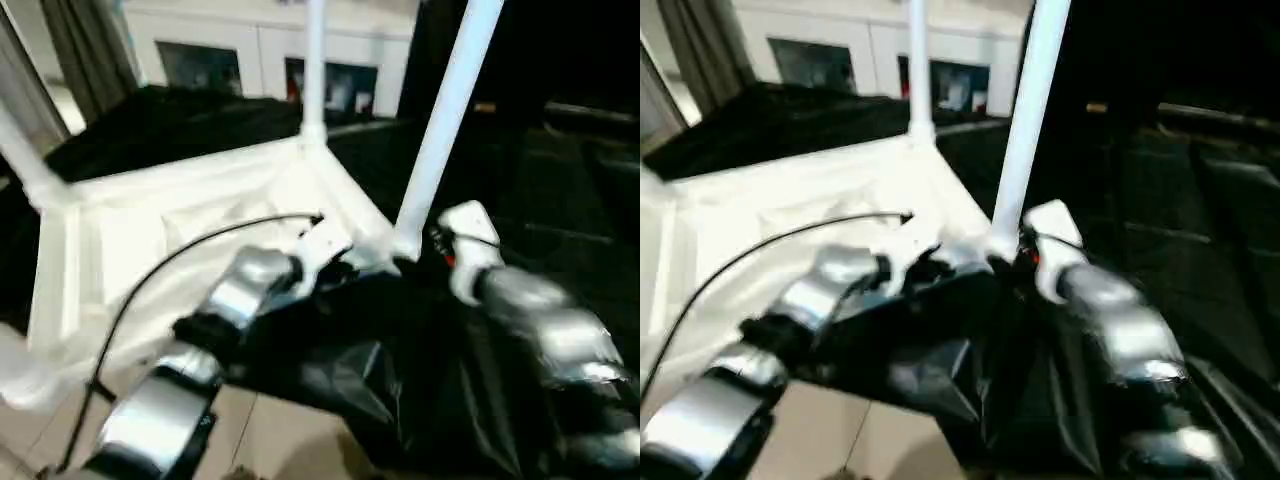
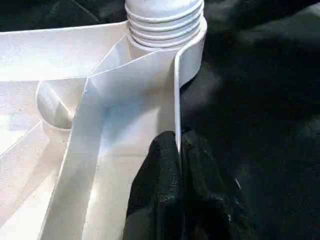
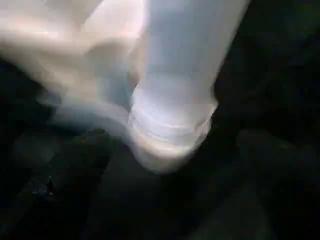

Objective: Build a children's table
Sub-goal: Rotate leg to tighten

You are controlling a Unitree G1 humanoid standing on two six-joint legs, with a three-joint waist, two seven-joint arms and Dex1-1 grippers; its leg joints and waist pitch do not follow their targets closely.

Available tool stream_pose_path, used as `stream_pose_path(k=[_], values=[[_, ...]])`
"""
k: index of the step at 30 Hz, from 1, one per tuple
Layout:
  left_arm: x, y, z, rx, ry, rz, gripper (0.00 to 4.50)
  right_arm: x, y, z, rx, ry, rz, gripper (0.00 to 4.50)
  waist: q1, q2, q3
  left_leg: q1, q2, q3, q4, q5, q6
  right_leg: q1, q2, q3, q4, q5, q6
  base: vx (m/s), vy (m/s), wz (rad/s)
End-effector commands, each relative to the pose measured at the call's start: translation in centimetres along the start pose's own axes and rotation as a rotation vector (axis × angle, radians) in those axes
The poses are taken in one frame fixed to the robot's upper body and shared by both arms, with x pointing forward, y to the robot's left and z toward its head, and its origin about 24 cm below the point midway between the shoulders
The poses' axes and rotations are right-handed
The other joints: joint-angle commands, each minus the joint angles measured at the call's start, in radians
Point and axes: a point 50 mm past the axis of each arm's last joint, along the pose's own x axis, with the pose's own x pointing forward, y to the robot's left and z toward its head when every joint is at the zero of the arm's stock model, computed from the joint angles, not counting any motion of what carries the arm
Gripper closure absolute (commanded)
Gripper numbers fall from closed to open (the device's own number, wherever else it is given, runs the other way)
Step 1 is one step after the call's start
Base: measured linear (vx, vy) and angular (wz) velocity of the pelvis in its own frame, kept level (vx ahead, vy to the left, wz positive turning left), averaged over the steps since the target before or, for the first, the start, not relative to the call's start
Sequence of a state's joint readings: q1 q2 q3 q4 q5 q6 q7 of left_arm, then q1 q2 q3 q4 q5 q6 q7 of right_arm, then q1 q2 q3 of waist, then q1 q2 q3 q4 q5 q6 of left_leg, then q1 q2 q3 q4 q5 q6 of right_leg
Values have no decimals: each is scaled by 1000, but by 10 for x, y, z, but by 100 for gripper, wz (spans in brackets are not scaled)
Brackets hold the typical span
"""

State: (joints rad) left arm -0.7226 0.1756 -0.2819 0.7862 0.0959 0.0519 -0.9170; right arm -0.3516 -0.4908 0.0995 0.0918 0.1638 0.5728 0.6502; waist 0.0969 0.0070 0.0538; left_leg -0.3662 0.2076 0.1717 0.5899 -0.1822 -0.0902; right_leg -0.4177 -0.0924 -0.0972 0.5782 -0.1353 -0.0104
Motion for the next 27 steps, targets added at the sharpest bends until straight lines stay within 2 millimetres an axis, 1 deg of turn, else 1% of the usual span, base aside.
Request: stream_pose_path(k=[1, 2, 3, 4, 5, 6, 7, 8, 9, 10, 11, 13, 14, 15, 20, 21, 24, 27], values=[[1, -9, 19, 77, -115, -106, 450, -2, 5, 2, -13, 10, 63, 5, 4, -10, -73, 4, 18, 2, -65, -179, 86, 69, -54, 44, -62, -293, -176, 0, 0, 0], [0, -9, 19, 79, -117, -113, 450, -3, 4, 2, -14, 12, 63, 5, 3, -9, -71, 4, 17, 2, -67, -187, 81, 66, -52, 43, -65, -306, -175, 0, 0, 0], [-7, -15, 17, 104, -120, -195, 450, -8, 0, 2, -32, 18, 71, 5, 5, -9, -73, 10, 20, 2, -66, -206, 66, 64, -56, 44, -66, -325, -177, 0, 0, 0], [-7, -15, 17, 104, -120, -195, 450, -8, 0, 2, -32, 18, 71, 5, 4, -10, -70, 7, 20, 2, -67, -206, 65, 65, -55, 45, -66, -328, -178, 0, 0, 0], [-9, -17, 16, 112, -118, -214, 450, -10, 0, 2, -35, 15, 84, 5, 5, -8, -67, 11, 18, 5, -66, -227, 64, 59, -51, 43, -71, -357, -173, 0, 0, 0], [-13, -19, 15, 123, -115, -241, 450, -12, 1, 3, -41, 9, 113, 5, 8, -5, -68, 16, 19, 5, -66, -236, 62, 56, -53, 44, -74, -370, -170, 0, 0, 0], [-15, -20, 15, 126, -115, -254, 450, -14, 4, 5, -50, 4, 146, 5, 7, -8, -68, 10, 20, 2, -69, -230, 59, 63, -55, 44, -71, -373, -165, 0, 0, 0], [-16, -20, 15, 130, -116, -260, 450, -13, 7, 5, -53, -4, 176, 5, 9, -8, -68, 7, 21, 1, -69, -228, 58, 64, -55, 44, -70, -375, -159, 0, 0, 0], [-16, -21, 15, 131, -116, -261, 450, -13, 8, 5, -54, -5, 181, 5, 9, -9, -68, 8, 20, 2, -69, -225, 60, 61, -54, 44, -71, -385, -149, 0, 0, 0], [-17, -21, 15, 133, -116, -265, 450, -14, 11, 6, -56, -8, 206, 5, 9, -9, -68, 8, 20, 2, -69, -221, 59, 60, -53, 43, -72, -386, -148, 0, 0, 0], [-18, -22, 16, 136, -115, -270, 450, -13, 14, 6, -64, -8, 226, 5, 12, -9, -69, 10, 20, 2, -68, -217, 57, 58, -54, 44, -72, -383, -148, 0, 0, 0], [-18, -22, 16, 137, -116, -272, 450, -11, 16, 5, -68, -2, 236, 5, 13, -12, -69, 9, 20, 2, -68, -212, 57, 59, -53, 44, -70, -378, -146, 0, 0, 0], [-18, -22, 16, 137, -116, -272, 450, -11, 16, 5, -68, -2, 236, 5, 14, -10, -70, 8, 21, 1, -68, -204, 55, 60, -54, 44, -69, -371, -146, 0, 0, 0], [-18, -23, 16, 139, -116, -277, 450, -7, 17, 4, -69, 0, 229, 5, 14, -11, -70, 7, 20, 2, -68, -202, 54, 59, -54, 44, -68, -369, -148, 0, 0, 0], [-18, -24, 17, 140, -114, -278, 450, -5, 17, 6, -59, -16, 244, 5, 15, -10, -72, 5, 19, 1, -67, -193, 53, 61, -54, 44, -66, -361, -146, 0, 0, 0], [-18, -24, 17, 140, -113, -278, 450, -5, 17, 6, -58, -17, 248, 20, 14, -10, -72, 4, 19, 1, -67, -189, 54, 62, -54, 44, -65, -349, -148, 0, 0, 0], [-19, -24, 16, 140, -109, -279, 450, -6, 18, 5, -55, -18, 259, 31, 14, -9, -74, 4, 19, 1, -66, -180, 57, 63, -53, 44, -61, -324, -157, 0, 0, 0], [-20, -24, 15, 140, -105, -281, 450, -6, 19, 4, -49, -19, 264, 72, 14, -9, -74, 5, 19, 2, -66, -181, 57, 63, -53, 44, -61, -317, -162, 0, 0, 0]])
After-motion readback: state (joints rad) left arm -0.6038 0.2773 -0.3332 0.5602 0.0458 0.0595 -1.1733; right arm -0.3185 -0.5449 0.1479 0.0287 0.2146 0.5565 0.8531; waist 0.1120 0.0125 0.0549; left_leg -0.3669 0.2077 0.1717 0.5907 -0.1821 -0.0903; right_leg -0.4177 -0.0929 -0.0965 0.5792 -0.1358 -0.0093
